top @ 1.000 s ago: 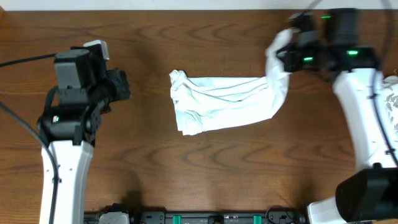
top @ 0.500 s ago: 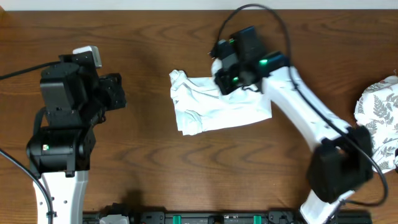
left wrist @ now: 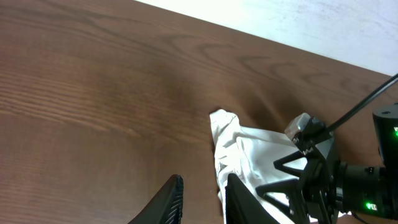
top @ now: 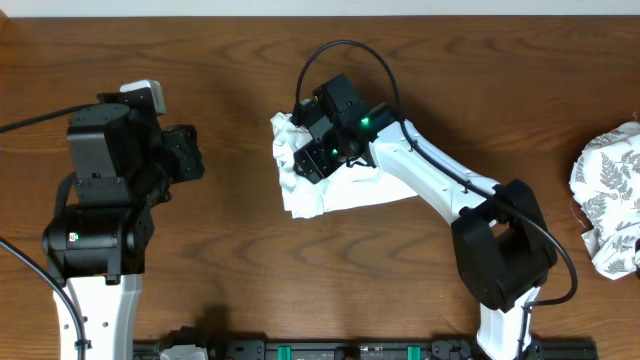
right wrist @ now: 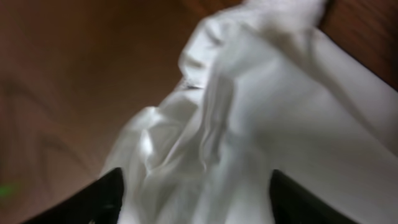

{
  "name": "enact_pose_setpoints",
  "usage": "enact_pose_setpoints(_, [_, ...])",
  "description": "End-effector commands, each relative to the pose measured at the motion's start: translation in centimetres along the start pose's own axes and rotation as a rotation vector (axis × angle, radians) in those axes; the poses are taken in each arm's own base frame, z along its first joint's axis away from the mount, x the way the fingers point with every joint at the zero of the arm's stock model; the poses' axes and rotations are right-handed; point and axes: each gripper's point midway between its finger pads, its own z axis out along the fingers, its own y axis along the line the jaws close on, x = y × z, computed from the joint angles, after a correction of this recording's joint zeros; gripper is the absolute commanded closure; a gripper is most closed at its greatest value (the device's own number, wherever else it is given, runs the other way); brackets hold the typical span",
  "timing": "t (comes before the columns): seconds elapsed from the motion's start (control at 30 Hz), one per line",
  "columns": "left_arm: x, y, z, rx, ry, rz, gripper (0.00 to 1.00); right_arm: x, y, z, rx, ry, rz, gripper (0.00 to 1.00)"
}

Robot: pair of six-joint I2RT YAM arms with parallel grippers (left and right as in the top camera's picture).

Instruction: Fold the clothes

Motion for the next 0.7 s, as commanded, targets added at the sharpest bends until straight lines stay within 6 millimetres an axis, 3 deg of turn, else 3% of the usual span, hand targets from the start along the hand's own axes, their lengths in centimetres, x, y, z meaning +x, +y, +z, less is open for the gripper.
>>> enact_pose_setpoints(0.0, [-0.3, 0.1, -0.3, -0.004, -0.01, -0.006, 0.76, -2.7, 4.2, -2.8, -0.165, -0.093, -0.05, 0.21])
enact_pose_setpoints(0.1, [-0.2, 0.1, -0.3, -0.004, -0.008, -0.007, 0.76, -3.8, 4.5, -5.0, -0.143, -0.142, -0.067, 0.2])
enact_pose_setpoints(0.17, [-0.1, 0.0, -0.1, -0.002, 0.002, -0.008, 0.75, -4.0, 2.6, -5.9, -0.035, -0.157, -0.024, 0.18])
enact_pose_setpoints(0.27, [0.8, -1.0, 0.7, 0.053, 0.055, -0.008, 0.76, -3.6, -2.0, -7.5, 0.155, -0.156, 0.085, 0.16])
enact_pose_setpoints(0.43, [3.7, -4.9, 3.9, 0.213, 0.219, 0.02, 0.76, 0.0, -8.9, -9.4, 0.281, -0.083, 0.342, 0.21])
enact_pose_setpoints(0.57, [6.6, -8.6, 7.7, 0.296, 0.347, 0.08, 0.76, 3.0, -12.9, -10.7, 0.262, -0.036, 0.49, 0.01])
enact_pose_setpoints(0.67, [8.7, -10.9, 10.9, 0.331, 0.409, 0.128, 0.76, 4.4, -14.3, -11.2, 0.168, -0.023, 0.546, 0.01])
